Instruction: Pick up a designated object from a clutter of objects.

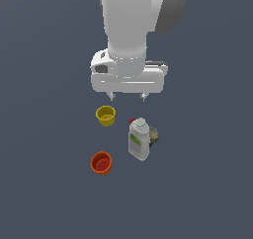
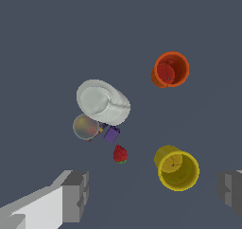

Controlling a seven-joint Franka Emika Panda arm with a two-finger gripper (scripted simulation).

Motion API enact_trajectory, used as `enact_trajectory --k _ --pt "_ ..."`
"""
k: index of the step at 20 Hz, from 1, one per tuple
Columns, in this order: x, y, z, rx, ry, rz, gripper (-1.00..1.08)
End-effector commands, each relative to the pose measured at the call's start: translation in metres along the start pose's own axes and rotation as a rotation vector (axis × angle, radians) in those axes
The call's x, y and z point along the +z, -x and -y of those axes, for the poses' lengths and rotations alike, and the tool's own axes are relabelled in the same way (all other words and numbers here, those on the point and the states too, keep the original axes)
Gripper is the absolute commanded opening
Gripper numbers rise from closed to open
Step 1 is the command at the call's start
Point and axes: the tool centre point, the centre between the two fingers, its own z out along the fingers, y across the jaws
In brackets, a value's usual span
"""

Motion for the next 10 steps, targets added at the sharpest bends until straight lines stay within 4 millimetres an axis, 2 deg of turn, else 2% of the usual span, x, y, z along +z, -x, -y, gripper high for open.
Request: enact_trajectory --k 1,10 --pt "0.000 0.000 0.000 0.000 0.000 0.000 0.28" --pt "-0.001 -0.001 0.015 -0.042 0.008 -0.008 0.28"
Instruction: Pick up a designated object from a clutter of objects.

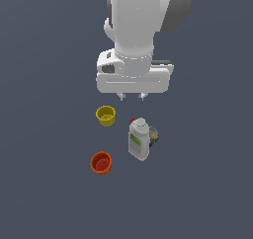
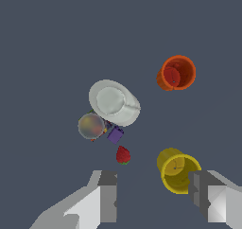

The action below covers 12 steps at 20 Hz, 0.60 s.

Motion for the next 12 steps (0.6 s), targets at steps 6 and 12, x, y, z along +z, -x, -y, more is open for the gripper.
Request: enact_trajectory --k 6,12 --pt "0.005 -0.005 -0.001 -0.004 -0.009 -0.013 0.28" --pt "0.020 -0.020 -0.003 -0.011 -0.033 -0.047 0.28"
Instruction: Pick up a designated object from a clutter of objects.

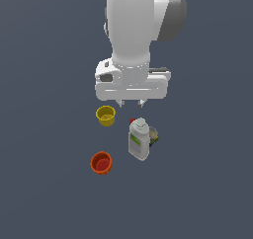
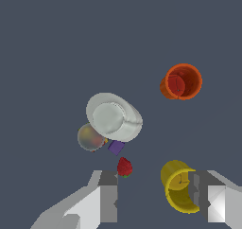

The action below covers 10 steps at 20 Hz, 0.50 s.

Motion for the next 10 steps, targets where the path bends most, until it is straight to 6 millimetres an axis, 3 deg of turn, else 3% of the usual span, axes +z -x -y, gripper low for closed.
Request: enact_trajectory --k 1,10 --pt "0.008 -0.007 -0.002 -0.003 -0.012 -0.017 0.28" --pt "0.049 -0.040 -0.017 -0.006 -0.070 -0.120 0.28"
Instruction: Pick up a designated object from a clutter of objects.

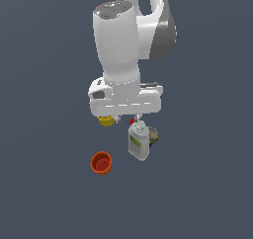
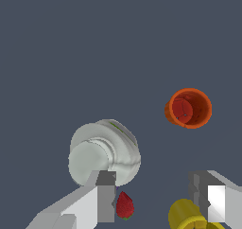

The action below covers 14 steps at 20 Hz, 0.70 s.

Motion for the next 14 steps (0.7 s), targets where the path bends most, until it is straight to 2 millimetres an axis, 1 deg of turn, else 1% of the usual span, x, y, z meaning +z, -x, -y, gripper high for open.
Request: enact_trajectory --k 1,8,14 --pt "0.024 -0.002 -0.008 0.004 -0.015 -0.013 0.28" --pt "0.059 -0.020 -0.031 0.021 -0.048 -0.109 0.28" --pt "0.086 -0.031 -0.056 0.049 -0.060 -0.194 0.28"
